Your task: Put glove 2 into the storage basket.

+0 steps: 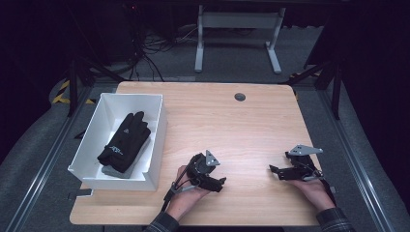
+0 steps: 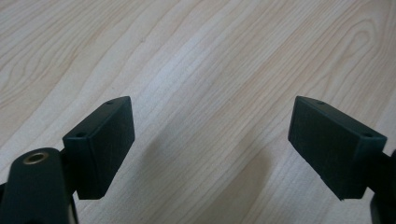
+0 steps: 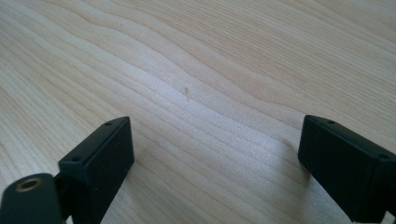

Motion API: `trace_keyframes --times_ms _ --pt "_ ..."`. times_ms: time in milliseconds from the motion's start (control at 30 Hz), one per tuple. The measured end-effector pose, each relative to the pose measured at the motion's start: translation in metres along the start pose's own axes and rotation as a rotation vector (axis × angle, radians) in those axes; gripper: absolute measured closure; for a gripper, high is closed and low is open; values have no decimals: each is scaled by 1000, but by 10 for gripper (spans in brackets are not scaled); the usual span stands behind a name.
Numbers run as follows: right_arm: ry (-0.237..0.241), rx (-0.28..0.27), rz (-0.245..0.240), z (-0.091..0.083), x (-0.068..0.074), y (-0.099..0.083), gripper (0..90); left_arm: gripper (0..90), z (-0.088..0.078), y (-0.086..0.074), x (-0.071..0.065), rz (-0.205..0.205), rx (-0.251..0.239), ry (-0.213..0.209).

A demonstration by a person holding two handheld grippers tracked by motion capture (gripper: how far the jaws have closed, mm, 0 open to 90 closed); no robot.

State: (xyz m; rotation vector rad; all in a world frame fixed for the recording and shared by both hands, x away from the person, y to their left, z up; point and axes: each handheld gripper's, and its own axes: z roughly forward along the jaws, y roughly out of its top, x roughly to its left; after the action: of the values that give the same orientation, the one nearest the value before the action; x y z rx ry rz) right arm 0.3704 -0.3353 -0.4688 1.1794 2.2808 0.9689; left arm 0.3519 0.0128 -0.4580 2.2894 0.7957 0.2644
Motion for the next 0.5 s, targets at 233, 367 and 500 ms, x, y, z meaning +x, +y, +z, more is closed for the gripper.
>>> trace_keyframes --times_ms 233,367,500 --pt "1 1 -2 0 0 0 107 143 10 -4 -2 14 18 23" --pt "1 1 -2 0 0 0 108 138 10 -5 -2 21 12 16" --pt "2 1 -3 0 0 0 108 99 12 -8 0 26 -6 -4"
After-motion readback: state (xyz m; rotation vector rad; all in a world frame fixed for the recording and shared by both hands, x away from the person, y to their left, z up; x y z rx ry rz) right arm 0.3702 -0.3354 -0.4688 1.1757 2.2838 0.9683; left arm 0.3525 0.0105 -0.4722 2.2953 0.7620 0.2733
